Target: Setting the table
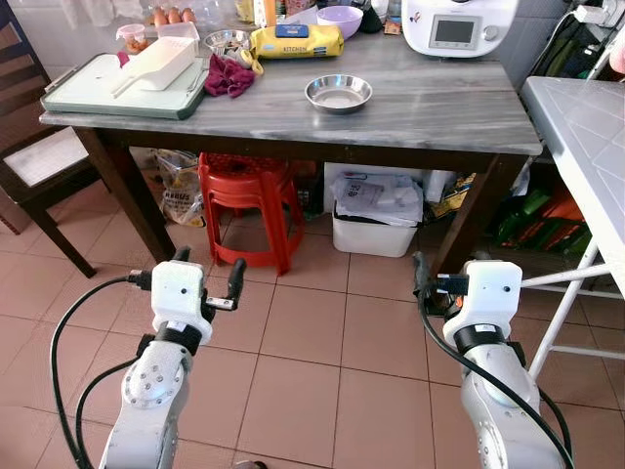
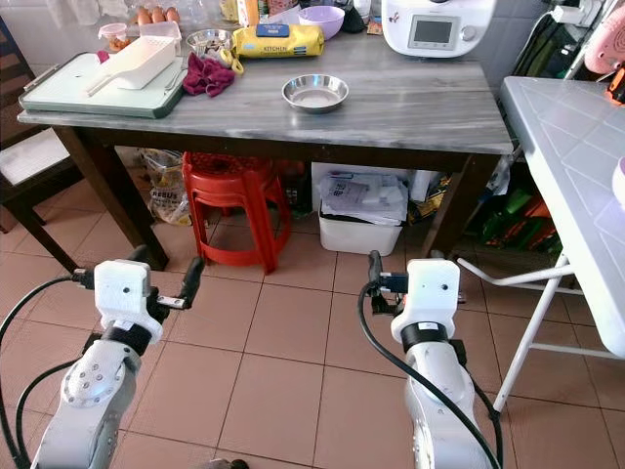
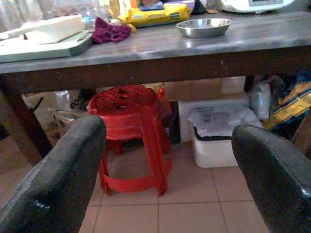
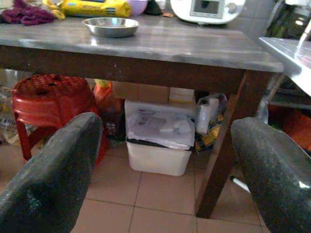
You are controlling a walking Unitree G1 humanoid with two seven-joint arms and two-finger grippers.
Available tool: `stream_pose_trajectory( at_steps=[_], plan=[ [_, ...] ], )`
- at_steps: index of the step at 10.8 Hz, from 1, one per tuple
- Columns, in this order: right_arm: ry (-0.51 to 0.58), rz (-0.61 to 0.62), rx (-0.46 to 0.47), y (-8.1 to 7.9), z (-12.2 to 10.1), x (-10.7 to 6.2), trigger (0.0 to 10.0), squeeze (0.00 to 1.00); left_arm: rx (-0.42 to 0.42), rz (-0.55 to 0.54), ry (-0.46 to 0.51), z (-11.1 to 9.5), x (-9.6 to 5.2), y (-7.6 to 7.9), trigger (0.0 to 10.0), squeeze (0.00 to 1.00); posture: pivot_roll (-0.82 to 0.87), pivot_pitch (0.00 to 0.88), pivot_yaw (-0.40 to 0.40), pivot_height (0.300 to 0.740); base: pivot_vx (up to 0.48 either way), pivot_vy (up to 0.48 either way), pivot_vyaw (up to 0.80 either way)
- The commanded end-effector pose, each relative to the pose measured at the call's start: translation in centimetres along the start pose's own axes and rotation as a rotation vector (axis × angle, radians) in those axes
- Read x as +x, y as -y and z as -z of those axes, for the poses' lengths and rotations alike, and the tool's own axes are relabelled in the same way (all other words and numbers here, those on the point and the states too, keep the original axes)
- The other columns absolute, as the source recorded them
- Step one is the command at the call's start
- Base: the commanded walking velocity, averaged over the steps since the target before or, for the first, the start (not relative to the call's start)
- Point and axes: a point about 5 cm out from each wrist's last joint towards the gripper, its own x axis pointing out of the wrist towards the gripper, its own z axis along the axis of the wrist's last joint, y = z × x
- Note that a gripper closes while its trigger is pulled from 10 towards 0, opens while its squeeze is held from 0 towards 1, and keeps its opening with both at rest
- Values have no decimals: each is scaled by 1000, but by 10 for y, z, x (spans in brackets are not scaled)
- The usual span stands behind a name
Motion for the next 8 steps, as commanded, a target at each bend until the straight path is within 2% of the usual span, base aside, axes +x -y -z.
stream_pose_trajectory(
  at_steps=[1,8],
  plan=[
    [6,10,2,2,-2,-2,10000,0,13,3,10,-2,-1,0,10000,0,-28,93,59,740,0,0,0],
    [28,-9,-17,0,-7,0,10000,0,67,-15,27,-4,-2,1,10000,0,-28,95,50,740,0,0,0]
  ],
)
